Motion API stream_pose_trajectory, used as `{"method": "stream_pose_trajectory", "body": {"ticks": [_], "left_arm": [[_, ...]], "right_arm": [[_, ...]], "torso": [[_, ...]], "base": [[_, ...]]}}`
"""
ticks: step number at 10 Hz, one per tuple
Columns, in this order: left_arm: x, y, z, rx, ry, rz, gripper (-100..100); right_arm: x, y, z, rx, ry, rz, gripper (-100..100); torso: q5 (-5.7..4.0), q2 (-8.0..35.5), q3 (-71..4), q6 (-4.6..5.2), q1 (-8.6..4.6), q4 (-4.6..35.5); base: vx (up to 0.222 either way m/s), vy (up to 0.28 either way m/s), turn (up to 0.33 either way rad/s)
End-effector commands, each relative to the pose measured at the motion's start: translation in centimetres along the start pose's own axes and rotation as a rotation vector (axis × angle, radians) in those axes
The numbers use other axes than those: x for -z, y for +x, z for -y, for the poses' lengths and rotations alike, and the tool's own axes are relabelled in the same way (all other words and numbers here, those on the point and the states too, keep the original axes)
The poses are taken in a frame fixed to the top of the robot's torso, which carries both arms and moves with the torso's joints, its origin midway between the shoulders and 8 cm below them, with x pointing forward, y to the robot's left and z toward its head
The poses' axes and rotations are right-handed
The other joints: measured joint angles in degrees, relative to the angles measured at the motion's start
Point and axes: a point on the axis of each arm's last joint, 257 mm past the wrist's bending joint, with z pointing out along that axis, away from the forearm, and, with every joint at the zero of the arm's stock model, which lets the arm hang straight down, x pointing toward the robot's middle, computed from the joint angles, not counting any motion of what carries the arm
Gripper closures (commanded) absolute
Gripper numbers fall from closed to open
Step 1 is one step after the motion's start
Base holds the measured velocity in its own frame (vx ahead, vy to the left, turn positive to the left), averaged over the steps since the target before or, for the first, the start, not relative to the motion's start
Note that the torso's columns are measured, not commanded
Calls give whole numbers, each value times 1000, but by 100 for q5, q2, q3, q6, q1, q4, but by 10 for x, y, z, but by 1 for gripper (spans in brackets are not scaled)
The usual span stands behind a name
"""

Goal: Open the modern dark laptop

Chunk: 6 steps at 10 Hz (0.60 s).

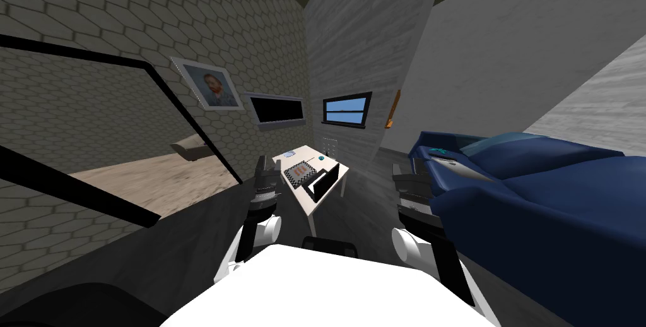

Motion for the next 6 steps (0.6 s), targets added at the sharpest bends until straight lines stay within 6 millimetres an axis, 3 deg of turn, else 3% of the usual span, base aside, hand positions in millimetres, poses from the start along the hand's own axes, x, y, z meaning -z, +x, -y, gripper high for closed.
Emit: {"method": "stream_pose_trajectory", "body": {"ticks": [1, 6], "left_arm": [[0, 0, 0, 0, 0, 0, 0], [0, 0, 0, 0, 0, 0, 0]], "right_arm": [[0, 0, 0, 0, 0, 0, 0], [0, 0, 0, 0, 0, 0, 0]], "torso": [[0, 232, -467, 0, 0, 235], [0, 2269, -4536, 0, 0, 2268]], "base": [[0, 0, 0], [0, 0, 0]]}}
